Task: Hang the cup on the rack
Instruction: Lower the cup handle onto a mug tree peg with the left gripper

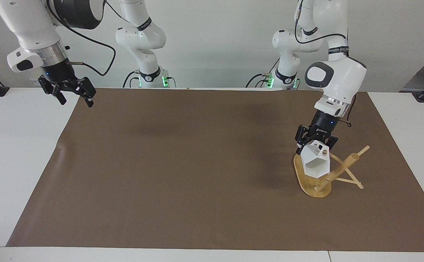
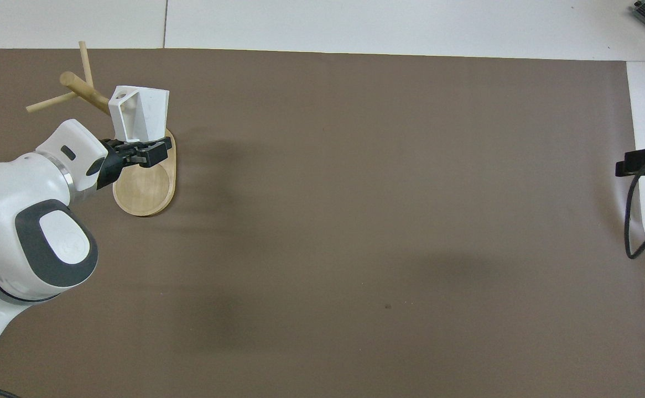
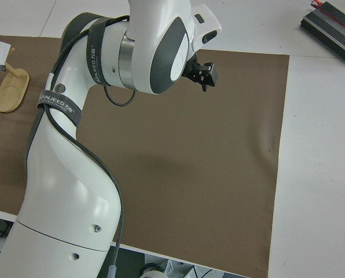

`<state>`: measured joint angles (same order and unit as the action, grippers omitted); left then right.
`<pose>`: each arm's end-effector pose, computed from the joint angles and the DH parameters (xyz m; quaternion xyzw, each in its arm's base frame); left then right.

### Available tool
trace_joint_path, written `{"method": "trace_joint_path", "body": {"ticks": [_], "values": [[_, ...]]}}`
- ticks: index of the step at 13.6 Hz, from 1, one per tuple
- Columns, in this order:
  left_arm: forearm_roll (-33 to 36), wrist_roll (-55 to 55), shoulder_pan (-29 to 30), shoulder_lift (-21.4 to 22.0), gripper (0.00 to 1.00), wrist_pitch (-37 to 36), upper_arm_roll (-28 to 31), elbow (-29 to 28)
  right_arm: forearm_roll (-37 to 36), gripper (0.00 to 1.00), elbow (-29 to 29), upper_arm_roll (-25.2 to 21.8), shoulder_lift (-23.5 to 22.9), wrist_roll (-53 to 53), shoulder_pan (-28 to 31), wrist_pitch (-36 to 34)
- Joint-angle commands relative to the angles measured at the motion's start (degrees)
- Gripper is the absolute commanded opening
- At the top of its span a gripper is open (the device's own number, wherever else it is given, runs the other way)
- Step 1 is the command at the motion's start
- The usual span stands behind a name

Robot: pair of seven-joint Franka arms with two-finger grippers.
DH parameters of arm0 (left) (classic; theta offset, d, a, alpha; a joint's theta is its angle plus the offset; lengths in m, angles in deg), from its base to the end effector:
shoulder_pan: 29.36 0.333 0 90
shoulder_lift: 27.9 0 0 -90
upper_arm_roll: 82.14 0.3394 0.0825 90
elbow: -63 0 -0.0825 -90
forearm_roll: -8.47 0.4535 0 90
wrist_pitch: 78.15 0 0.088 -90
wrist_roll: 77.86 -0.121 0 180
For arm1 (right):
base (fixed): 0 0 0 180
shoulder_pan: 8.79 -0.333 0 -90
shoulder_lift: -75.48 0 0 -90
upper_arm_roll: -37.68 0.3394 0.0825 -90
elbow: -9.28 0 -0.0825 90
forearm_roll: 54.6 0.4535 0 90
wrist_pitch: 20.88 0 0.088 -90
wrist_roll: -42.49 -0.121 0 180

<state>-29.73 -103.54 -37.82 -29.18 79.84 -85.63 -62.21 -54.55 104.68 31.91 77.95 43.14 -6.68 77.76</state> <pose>0.6282 -0.1099 0.4037 0.9442 -0.0482 0.2785 0.1689 0.6185 -0.0867 0.6231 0.9968 -0.0631 0.0498 0.0011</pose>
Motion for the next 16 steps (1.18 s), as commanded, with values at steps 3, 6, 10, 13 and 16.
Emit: {"method": "trace_joint_path", "body": {"ticks": [3, 6, 10, 13, 16], "values": [[0.8, 3.7, -0.1, -0.7, 0.0, 1.1, 0.2, 0.6, 1.2, 1.0, 0.8, 0.2, 1.0, 1.5, 0.5, -0.6], [0.7, 5.9, 0.2, -0.4, 0.0, 1.0, 0.2, -0.2, 1.2, 1.0, 0.8, 0.2, 1.0, 1.5, 0.5, -0.7], [0.5, 6.1, 2.0, -0.2, 0.0, 0.0, 0.2, -0.1, 1.1, 1.0, 0.8, 0.2, 1.0, 1.6, 0.5, -0.7], [0.4, 6.1, 3.1, -0.1, 0.0, -1.4, 0.2, 0.0, 1.2, 1.0, 0.8, 0.2, 1.0, 1.5, 0.5, -0.7], [0.2, 6.3, 2.8, -0.2, 0.0, -1.4, 0.2, 0.0, 1.2, 1.0, 0.8, 0.2, 1.0, 1.5, 0.5, -0.7]]}}
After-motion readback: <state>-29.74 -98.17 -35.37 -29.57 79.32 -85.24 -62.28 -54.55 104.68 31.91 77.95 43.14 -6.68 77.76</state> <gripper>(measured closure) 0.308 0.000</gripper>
